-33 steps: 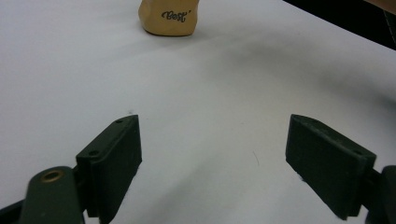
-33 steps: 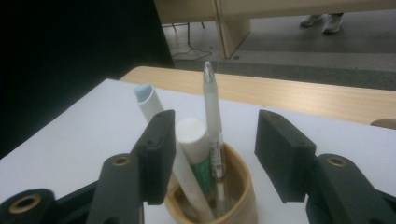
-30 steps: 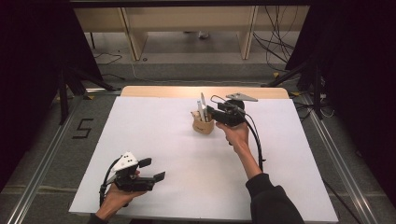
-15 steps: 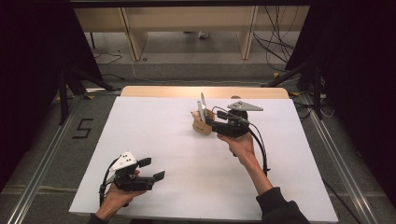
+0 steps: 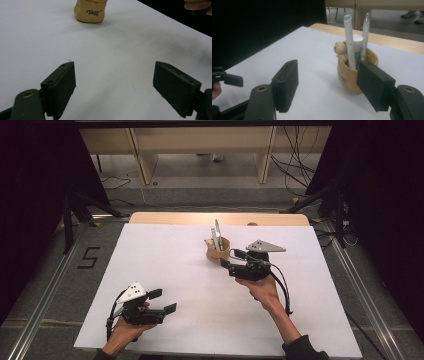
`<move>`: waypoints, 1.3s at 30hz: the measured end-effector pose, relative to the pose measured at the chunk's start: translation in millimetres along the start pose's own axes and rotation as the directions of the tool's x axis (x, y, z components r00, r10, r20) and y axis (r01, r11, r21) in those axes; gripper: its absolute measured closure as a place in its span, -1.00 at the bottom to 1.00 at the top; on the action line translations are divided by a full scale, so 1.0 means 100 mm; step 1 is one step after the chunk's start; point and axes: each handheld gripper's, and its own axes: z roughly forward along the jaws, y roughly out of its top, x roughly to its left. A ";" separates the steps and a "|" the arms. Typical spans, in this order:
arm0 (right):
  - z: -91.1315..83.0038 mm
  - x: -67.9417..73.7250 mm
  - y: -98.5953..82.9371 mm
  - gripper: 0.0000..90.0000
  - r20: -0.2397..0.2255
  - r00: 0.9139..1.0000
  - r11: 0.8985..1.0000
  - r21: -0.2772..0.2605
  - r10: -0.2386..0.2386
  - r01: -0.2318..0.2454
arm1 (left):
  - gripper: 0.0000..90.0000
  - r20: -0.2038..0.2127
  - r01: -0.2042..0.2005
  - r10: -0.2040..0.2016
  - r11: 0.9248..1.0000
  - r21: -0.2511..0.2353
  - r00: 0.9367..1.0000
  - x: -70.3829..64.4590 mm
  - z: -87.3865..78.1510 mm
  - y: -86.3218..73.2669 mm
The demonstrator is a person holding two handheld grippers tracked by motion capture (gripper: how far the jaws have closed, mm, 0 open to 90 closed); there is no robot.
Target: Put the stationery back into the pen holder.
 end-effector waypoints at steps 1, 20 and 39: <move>-0.02 0.01 -0.02 -0.24 -0.002 1.000 1.000 -0.001 0.001 -0.001 | -0.60 0.000 -0.001 0.001 1.000 -0.001 1.000 0.00 0.00 0.00; -0.44 0.12 -0.38 -0.32 -0.002 1.000 1.000 -0.019 -0.017 0.017 | -0.60 0.012 0.002 -0.002 1.000 -0.015 1.000 -0.01 -0.01 0.00; -0.76 0.11 -0.74 -0.37 0.006 1.000 1.000 -0.005 0.012 -0.012 | -0.60 0.018 -0.005 0.005 1.000 -0.023 1.000 -0.01 -0.02 0.00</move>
